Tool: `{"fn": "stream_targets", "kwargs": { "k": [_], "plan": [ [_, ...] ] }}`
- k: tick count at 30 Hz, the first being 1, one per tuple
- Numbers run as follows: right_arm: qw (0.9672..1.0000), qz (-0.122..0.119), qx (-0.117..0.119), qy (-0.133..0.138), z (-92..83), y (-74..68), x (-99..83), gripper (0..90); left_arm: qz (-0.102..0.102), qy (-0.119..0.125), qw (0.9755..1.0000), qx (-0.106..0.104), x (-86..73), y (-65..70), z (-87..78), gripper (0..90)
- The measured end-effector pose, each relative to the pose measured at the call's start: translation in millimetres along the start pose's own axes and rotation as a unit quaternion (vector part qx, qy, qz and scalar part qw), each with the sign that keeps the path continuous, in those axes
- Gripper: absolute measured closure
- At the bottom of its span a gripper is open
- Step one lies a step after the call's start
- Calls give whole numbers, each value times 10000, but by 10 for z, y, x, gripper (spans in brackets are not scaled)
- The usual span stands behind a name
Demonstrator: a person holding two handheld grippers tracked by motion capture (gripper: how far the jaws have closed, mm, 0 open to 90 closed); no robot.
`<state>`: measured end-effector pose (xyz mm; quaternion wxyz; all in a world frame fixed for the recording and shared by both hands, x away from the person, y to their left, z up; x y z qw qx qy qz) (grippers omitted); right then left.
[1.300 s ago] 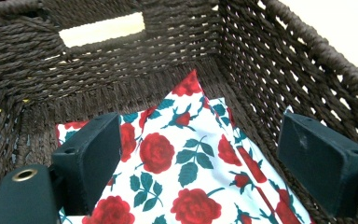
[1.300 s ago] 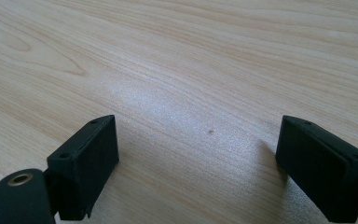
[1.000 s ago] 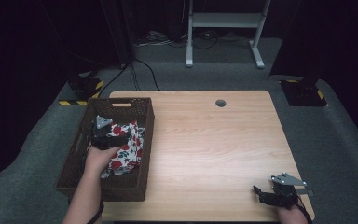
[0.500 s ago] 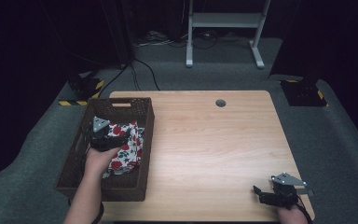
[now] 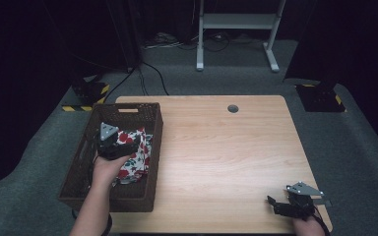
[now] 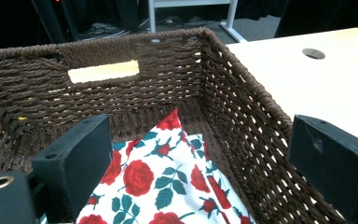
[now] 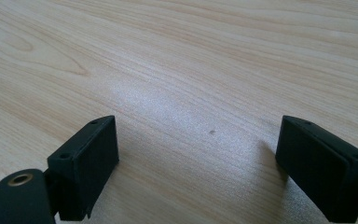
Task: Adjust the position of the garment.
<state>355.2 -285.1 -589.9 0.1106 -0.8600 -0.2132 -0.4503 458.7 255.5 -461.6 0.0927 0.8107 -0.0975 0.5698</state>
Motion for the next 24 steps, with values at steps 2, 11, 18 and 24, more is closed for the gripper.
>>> {"fn": "stream_targets", "kwargs": {
  "k": [2, 11, 18, 24],
  "plan": [
    [10000, 0, 0, 0, 0, 0, 0, 129, -1, 23, 10000, -11, 5, 22, -1, 69],
    [10000, -8, 9, -2, 0, -3, 0, 128, 29, 162, 9998, -67, 81, 160, -19, 61],
    [10000, -30, 1, -5, 2, -3, 0, 127, 106, 195, 9996, -157, 132, 262, -2, 55],
    [10000, -29, 20, -4, 5, -4, 2, 127, 97, 242, 9994, -209, 147, 350, 15, 53]
  ]
}}
Point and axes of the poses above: each handheld gripper's, and its own axes: z roughly forward along the jaws, x roughly out of its top, y roughly to its right, the point moved 7 cm from there along z, roughly forward along the jaws, and after that the axes turned 8 degrees about y, right-handed, at the moved point
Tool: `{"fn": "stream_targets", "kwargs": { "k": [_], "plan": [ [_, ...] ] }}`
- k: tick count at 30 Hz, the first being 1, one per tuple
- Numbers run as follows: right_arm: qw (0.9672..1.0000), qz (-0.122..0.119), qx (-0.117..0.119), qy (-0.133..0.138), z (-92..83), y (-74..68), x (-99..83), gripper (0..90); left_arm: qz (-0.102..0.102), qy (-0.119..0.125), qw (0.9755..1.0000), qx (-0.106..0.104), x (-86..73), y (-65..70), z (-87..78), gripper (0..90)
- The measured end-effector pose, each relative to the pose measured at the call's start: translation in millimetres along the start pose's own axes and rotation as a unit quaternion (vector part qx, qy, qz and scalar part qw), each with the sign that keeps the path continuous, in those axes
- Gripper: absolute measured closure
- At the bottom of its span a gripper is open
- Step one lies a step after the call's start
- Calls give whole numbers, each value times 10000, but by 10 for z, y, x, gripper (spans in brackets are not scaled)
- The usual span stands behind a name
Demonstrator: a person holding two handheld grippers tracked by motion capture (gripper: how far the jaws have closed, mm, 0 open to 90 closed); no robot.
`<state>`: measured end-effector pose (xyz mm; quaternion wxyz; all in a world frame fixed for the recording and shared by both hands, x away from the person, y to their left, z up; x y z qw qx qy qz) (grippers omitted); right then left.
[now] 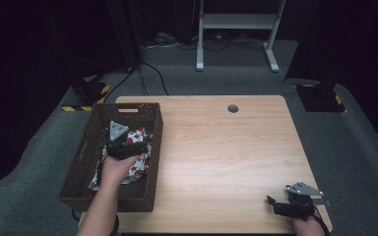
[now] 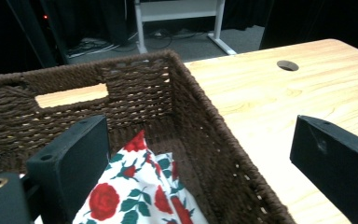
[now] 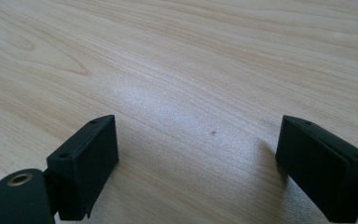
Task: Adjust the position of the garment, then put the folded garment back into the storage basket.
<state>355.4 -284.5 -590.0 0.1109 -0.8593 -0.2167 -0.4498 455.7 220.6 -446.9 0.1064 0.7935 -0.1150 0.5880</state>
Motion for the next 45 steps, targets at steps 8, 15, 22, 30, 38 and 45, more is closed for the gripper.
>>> {"fn": "stream_targets", "kwargs": {
  "k": [8, 15, 22, 30, 38, 45],
  "plan": [
    [10000, -43, 25, 1, 1, -4, 0, 127, -15, -7, 10000, -24, 14, 105, 10, 53],
    [10000, -46, 33, 3, 0, -5, 0, 128, -119, 43, 9999, -61, 26, 225, 18, 49],
    [10000, -28, 26, 0, 0, -8, 0, 128, -132, 130, 9998, -117, 97, 363, 11, 41],
    [10000, -25, 38, 7, 0, -6, 0, 128, -7, 143, 9995, -290, 141, 637, 71, 35],
    [10000, -21, 39, 9, 0, -6, 1, 128, -57, 240, 9985, -488, 252, 904, 142, 11],
    [10000, -25, 38, 9, -1, -6, 0, 129, 28, 276, 9968, -744, 288, 1156, 214, 5]
  ]
}}
Point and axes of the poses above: each handheld gripper's, and its own axes: z roughly forward along the jaws, x roughly out of its top, y roughly to its right, the point moved 7 cm from there along z, roughly forward along the jaws, and after that the axes turned 8 degrees about y, right-handed, at the moved point
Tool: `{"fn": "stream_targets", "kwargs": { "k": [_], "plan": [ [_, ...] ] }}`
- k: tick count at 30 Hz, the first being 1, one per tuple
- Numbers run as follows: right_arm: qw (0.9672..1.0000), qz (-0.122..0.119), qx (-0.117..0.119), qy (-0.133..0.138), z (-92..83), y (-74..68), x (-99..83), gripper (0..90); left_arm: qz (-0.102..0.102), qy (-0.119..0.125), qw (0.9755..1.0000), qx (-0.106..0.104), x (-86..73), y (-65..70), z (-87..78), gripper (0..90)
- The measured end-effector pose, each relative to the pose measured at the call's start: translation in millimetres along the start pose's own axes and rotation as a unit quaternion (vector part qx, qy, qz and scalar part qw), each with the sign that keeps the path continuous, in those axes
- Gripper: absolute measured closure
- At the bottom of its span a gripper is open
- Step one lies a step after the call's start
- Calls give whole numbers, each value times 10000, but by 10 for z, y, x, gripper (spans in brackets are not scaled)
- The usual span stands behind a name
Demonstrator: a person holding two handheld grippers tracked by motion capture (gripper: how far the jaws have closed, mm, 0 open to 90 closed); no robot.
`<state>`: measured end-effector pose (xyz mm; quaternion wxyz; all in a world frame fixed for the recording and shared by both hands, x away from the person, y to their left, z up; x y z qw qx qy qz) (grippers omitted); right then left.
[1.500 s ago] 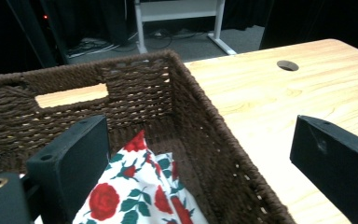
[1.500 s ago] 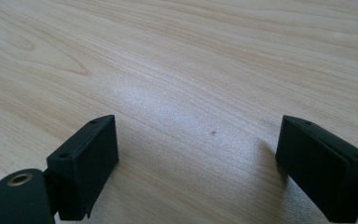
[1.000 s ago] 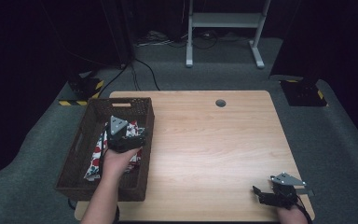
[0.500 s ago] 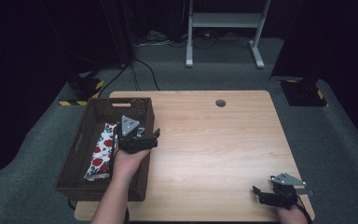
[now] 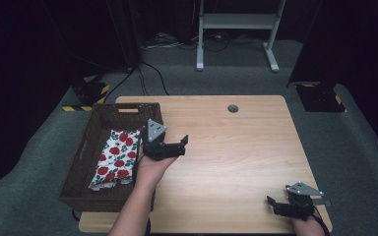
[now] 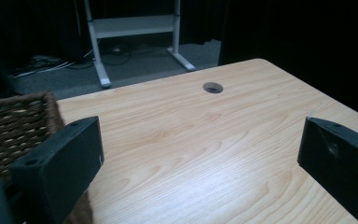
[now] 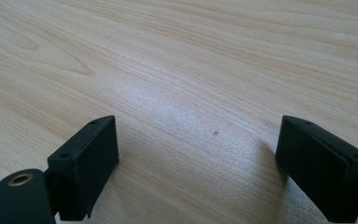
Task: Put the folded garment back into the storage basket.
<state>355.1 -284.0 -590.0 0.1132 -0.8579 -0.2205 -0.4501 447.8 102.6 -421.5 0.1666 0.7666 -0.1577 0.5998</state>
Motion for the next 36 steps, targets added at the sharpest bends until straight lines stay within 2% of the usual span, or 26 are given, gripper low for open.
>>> {"fn": "stream_targets", "kwargs": {
  "k": [12, 13, 14, 23, 31, 36],
  "plan": [
    [10000, 4, 0, -3, -1, -2, -1, 129, 27, -42, 9993, -361, -38, 355, 155, 3],
    [10000, 3, 1, -3, -1, -2, -1, 128, 5, -29, 9988, -484, -44, 423, 169, 3],
    [10000, 3, 1, -3, -1, -2, -1, 128, 5, -29, 9988, -484, -44, 423, 169, 3],
    [10000, 35, 22, 3, -2, -2, 0, 129, 61, 33, 9967, -810, -47, 738, 237, 4],
    [10000, -9, 37, 9, 0, -3, 1, 128, 110, 11, 9951, -980, -128, 898, 303, 4],
    [10000, -6, 38, 2, -1, -8, 0, 128, 111, -91, 9940, -1086, -221, 989, 342, 4]
  ]
}}
Point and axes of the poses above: each handheld gripper's, and its own axes: z roughly forward along the jaws, x roughly out of its top, y roughly to its right, the point moved 7 cm from there along z, roughly forward along the jaws, and after that the axes turned 8 degrees about y, right-handed, at the moved point
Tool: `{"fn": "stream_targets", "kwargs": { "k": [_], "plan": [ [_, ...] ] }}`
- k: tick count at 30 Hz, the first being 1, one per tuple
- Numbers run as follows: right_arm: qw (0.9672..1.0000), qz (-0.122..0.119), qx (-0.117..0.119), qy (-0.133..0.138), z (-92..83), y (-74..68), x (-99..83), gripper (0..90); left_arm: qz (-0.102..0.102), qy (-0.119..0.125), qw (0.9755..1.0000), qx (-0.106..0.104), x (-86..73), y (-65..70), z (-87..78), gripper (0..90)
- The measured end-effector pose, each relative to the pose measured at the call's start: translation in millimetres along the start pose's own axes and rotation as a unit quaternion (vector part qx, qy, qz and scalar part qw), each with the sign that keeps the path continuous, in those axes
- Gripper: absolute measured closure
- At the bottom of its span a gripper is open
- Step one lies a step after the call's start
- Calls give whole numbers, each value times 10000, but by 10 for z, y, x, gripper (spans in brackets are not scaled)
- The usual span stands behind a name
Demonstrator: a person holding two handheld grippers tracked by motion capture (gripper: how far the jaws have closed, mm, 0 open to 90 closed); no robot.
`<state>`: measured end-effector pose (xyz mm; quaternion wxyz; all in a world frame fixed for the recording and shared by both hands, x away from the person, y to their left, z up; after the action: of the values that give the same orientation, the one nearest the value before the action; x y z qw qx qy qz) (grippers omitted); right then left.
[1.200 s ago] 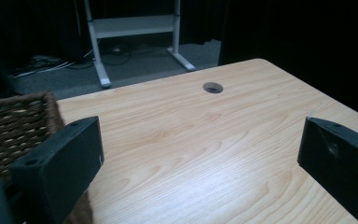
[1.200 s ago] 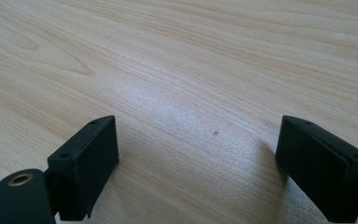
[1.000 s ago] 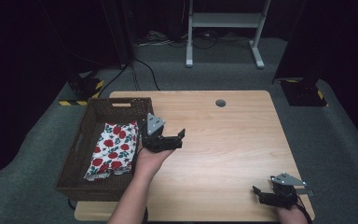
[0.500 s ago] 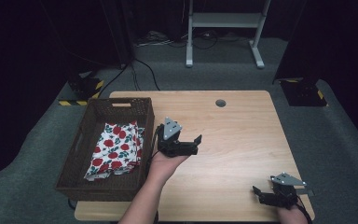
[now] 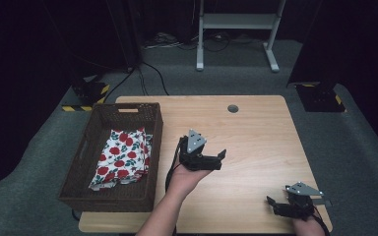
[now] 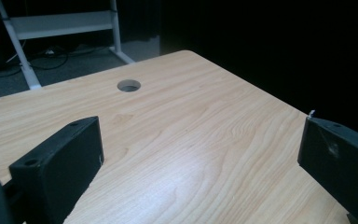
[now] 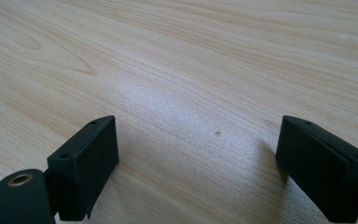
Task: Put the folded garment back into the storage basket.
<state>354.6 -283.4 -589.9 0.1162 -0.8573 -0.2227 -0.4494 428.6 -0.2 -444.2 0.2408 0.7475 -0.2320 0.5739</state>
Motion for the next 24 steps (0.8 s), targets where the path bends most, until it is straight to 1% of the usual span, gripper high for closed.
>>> {"fn": "stream_targets", "kwargs": {
  "k": [4, 6, 7, 8, 9, 10, 11, 12, 15, 16, 17, 18, 21, 24],
  "plan": [
    [10000, 11, 9, 3, -1, 1, 0, 129, -31, 1, 10000, -79, -69, 64, 25, 5],
    [10000, 0, -7, -9, 0, -3, -1, 128, 1, -37, 10000, -92, -112, 85, 38, 5],
    [10000, 3, -3, -9, 0, -4, -1, 128, -9, -43, 9999, -94, -135, 95, 44, 5],
    [10000, -1, -1, -7, 0, -4, 0, 128, -19, -87, 9999, -119, -191, 114, 58, 5],
    [10000, -1, -1, -7, 0, -4, 0, 128, -19, -87, 9999, -119, -191, 114, 58, 6],
    [10000, -10, -5, -11, 1, -5, -1, 128, -17, -122, 9998, -123, -224, 124, 65, 6],
    [10000, -13, -5, -11, 1, -5, 0, 128, 29, -153, 9998, -124, -293, 148, 88, 5],
    [10000, -13, -5, -11, 1, -5, 0, 128, 29, -153, 9998, -124, -293, 148, 88, 5],
    [10000, -13, -3, -12, 1, -5, 0, 128, 71, -219, 9996, -132, -404, 189, 113, 5],
    [10000, -14, -1, -12, 1, -6, -1, 128, 105, -261, 9995, -146, -488, 214, 126, 5],
    [10000, -14, -1, -12, 1, -6, -1, 128, 105, -261, 9995, -146, -488, 214, 126, 5],
    [10000, -15, 1, -11, 1, -6, 0, 128, 128, -302, 9994, -146, -535, 223, 133, 5],
    [10000, -25, 7, -9, 2, -6, 0, 128, 191, -399, 9990, -73, -670, 231, 140, 4],
    [10000, -28, 9, -9, 1, -7, 0, 128, 226, -518, 9984, -59, -811, 244, 134, 2]
  ]
}}
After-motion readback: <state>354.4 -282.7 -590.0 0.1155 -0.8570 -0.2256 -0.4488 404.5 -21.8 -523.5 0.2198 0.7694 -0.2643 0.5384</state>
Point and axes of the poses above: each handheld gripper's, and its own axes: z roughly forward along the jaws, x roughly out of its top, y roughly to its right, the point moved 7 cm from there along z, roughly forward along the jaws, and after that the axes turned 8 degrees about y, right-handed, at the moved point
